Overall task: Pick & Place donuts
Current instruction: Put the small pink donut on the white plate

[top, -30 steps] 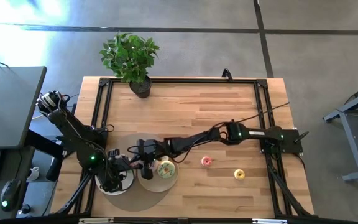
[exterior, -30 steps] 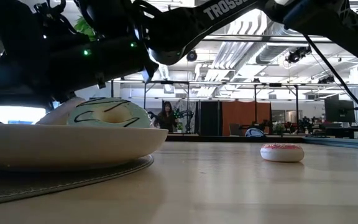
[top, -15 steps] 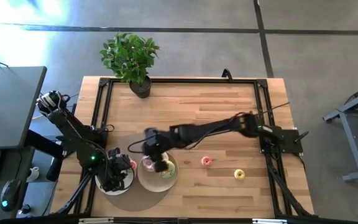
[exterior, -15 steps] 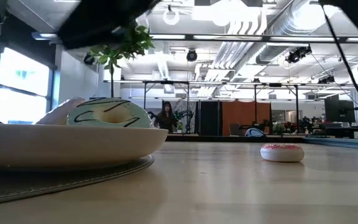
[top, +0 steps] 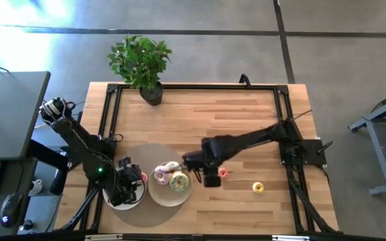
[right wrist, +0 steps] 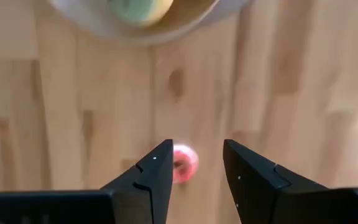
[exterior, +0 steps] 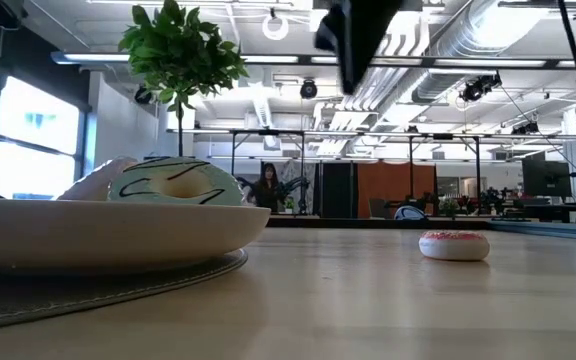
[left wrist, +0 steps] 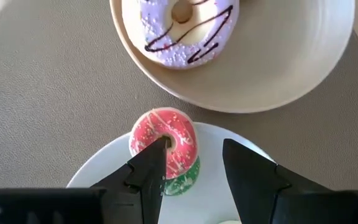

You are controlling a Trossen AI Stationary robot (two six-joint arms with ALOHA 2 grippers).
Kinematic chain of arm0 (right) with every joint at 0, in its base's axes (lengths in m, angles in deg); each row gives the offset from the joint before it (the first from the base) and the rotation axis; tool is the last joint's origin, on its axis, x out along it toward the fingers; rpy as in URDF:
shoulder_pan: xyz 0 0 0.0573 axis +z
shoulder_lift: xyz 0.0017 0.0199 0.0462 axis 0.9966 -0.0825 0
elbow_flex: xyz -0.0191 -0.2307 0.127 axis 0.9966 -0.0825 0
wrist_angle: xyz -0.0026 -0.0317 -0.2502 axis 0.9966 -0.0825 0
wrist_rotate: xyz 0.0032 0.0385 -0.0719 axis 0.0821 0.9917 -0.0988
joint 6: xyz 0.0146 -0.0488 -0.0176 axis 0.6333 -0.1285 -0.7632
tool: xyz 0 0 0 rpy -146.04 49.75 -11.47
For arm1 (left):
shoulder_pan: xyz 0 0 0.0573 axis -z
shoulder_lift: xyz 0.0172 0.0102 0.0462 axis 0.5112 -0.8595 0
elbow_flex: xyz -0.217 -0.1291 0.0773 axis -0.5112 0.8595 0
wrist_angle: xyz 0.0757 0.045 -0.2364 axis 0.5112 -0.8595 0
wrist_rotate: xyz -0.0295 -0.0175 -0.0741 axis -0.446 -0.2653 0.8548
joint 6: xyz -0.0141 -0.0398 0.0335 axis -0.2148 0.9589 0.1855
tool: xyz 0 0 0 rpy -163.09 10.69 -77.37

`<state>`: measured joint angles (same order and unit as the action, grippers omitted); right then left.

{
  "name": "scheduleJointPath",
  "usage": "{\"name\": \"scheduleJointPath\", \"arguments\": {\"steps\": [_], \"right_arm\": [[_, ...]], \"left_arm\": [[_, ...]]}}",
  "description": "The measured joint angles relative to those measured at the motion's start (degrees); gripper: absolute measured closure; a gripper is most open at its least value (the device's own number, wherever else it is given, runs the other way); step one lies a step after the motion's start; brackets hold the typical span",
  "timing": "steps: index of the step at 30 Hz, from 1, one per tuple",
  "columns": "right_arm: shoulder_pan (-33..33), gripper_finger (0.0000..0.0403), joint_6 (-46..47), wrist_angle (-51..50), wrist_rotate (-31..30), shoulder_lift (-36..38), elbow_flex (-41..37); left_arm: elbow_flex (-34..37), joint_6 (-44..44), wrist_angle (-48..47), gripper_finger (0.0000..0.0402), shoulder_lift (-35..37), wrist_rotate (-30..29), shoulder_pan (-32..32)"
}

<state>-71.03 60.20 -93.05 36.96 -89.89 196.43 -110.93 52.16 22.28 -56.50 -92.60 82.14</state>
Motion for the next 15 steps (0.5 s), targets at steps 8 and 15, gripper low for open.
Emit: {"name": "scheduleJointPath", "arguments": {"steps": [8,15], "right_arm": [[4.3,0.0265,10.1,5.2,-1.4,2.2,-17.7],[5.7,0.0265,16.7,15.4,-0.9,5.0,-29.6]], "left_arm": [[0.0,-0.1,-0.4,0.0245,0.0,0.0,0.0],[0.0,-0.2,-0.3,0.0245,0.0,0.0,0.0]]}}
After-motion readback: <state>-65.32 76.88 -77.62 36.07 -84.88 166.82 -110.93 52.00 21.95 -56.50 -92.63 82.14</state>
